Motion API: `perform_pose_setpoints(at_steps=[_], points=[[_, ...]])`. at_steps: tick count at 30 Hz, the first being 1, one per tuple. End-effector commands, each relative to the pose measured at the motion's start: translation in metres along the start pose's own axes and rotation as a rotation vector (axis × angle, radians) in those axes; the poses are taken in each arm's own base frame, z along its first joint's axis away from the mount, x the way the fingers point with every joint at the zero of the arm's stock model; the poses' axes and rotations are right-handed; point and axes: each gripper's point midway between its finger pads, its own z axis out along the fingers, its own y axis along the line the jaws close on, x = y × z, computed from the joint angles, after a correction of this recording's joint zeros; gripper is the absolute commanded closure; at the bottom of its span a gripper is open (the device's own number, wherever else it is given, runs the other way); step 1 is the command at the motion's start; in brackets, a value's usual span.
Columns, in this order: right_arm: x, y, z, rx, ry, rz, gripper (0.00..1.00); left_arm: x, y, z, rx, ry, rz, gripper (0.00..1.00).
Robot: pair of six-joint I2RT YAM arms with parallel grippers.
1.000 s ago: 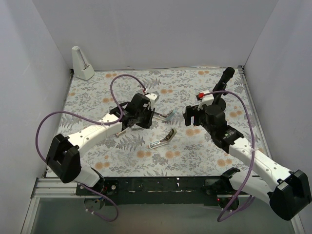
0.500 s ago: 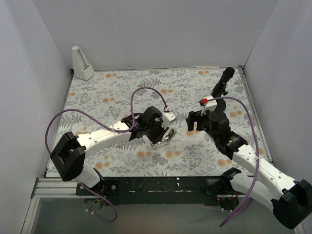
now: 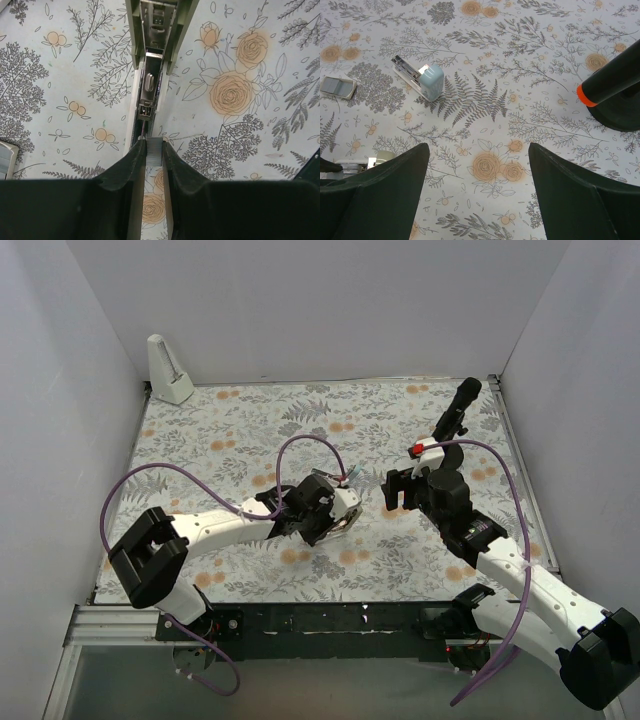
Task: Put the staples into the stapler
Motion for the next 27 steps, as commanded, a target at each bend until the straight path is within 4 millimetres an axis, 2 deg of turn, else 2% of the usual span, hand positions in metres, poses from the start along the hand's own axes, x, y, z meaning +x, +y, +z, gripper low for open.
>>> perform_pose_setpoints(at_steps=[1,12,27], points=[[-0.010,-0.001,0.000,0.003,-0.041,-0.003,0.11,-0.010,0.011,-0.001,-0.058,-0.054,0.064,0.98],[-0.009,0.001,0.001,-0.005,-0.037,-0.005,0.11,-0.020,0.009,-0.004,-0.046,-0.119,0.091,0.98],[-0.009,0.002,0.001,-0.010,-0.034,-0.009,0.12,-0.002,0.013,0.008,-0.059,-0.065,0.113,0.99]])
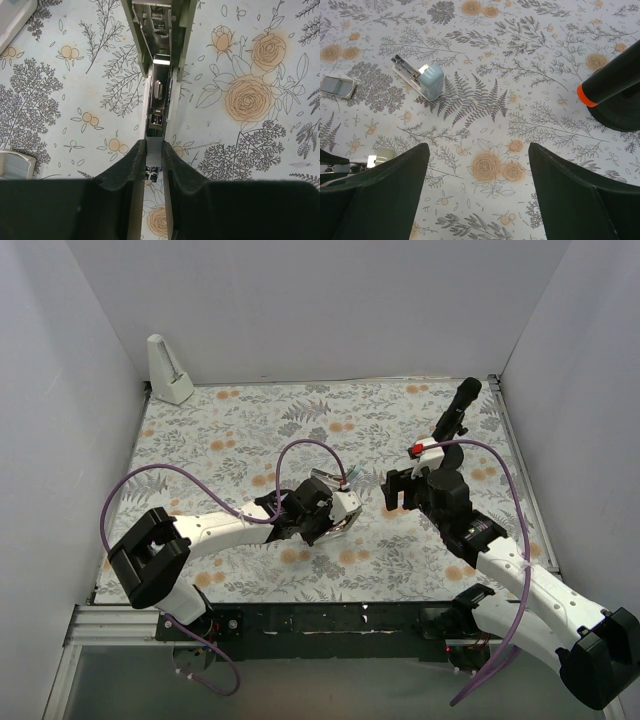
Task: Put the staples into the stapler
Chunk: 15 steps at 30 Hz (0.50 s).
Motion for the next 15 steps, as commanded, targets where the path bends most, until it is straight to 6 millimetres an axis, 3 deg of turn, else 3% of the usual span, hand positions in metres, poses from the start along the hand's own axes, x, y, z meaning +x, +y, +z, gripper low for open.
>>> perform_pose_setpoints(at_steps=[1,10,15], points=[[-0.009,0.002,0.001,-0.009,-0.034,-0.004,0.12,-0.006,0.002,-0.001,-0.010,-0.027,0.020,0.99],[-0.011,0.003,0.001,-0.016,-0.041,-0.005,0.11,-0.029,0.001,-0.017,0.000,-0.104,0.030,0.99],[-0.012,0.003,0.000,-0.016,-0.044,-0.004,0.11,-0.024,0.005,-0.015,-0.020,-0.094,0.038,1.00]])
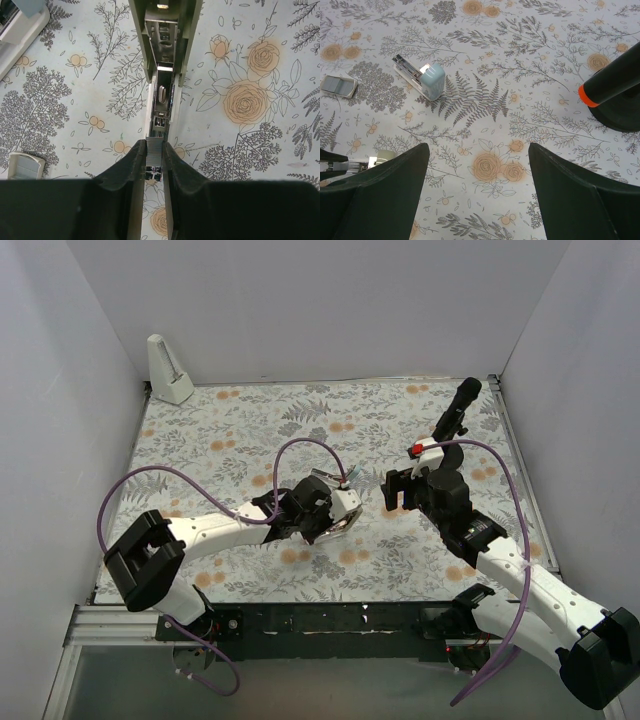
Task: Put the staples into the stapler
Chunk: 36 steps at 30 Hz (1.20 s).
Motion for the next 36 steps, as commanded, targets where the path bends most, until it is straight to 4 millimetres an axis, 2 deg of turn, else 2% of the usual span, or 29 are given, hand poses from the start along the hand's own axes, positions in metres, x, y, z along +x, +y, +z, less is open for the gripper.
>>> perform_pose_setpoints(at_steps=[1,5,13,19,36], points=[[-0.012,0.002,-0.001,-0.012,-0.047,-0.003,0.12,-0.017,0.005,-0.010,-0.020,-0.063,0.025,1.00],[-0.012,0.002,-0.001,-0.014,-0.047,-0.004,0.11,-0.017,0.003,-0.008,-0.010,-0.062,0.025,1.00],[-0.010,0.003,-0.001,-0.017,-0.041,-0.006,0.11,0.000,0.000,0.001,0.001,-0.007,0.024,1.00],[-0.010,0.004,0.000,-0.022,-0.039,-0.007,0.12,0.005,-0.001,0.004,0.009,0.012,0.022,1.00],[-0.009,0.004,0.000,-0.023,-0.037,-0.007,0.11,0.011,-0.005,0.005,0.028,0.035,0.019,1.00]])
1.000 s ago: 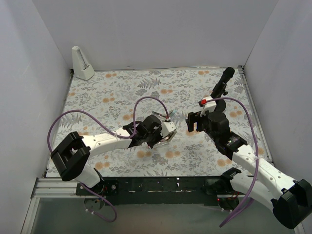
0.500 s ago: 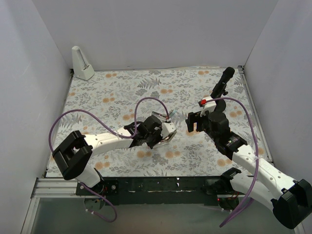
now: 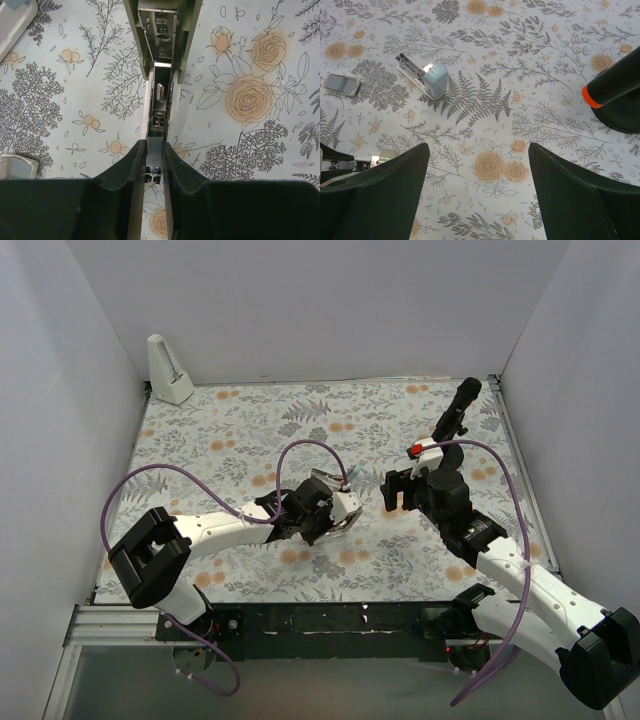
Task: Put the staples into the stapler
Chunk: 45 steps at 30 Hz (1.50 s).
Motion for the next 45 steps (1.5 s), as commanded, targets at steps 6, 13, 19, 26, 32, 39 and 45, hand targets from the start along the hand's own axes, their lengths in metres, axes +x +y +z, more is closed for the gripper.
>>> perform_pose_setpoints(at_steps=[6,13,19,26,32,39,45], points=[[-0.009,0.001,0.000,-0.009,-0.038,-0.004,0.11,0.004,-0.005,-0.001,0.026,0.014,0.004,1.00],[-0.009,0.001,0.000,-0.009,-0.038,-0.006,0.11,0.007,-0.006,0.000,0.028,0.034,-0.002,1.00],[-0.009,0.001,0.000,-0.008,-0.036,-0.006,0.11,0.010,-0.004,0.004,0.013,0.062,-0.031,0.99],[-0.010,0.001,0.000,-0.008,-0.038,-0.006,0.11,0.013,-0.002,0.006,0.002,0.090,-0.043,0.97],[-0.010,0.002,0.001,-0.008,-0.035,-0.006,0.11,0.013,-0.002,0.006,0.002,0.087,-0.045,0.89],[-0.011,0.002,0.000,-0.011,-0.036,-0.006,0.11,0.008,-0.002,0.005,-0.001,0.072,-0.049,0.79],[-0.011,0.003,0.000,-0.014,-0.035,-0.006,0.12,0.007,0.000,0.005,-0.012,0.066,-0.050,0.74]])
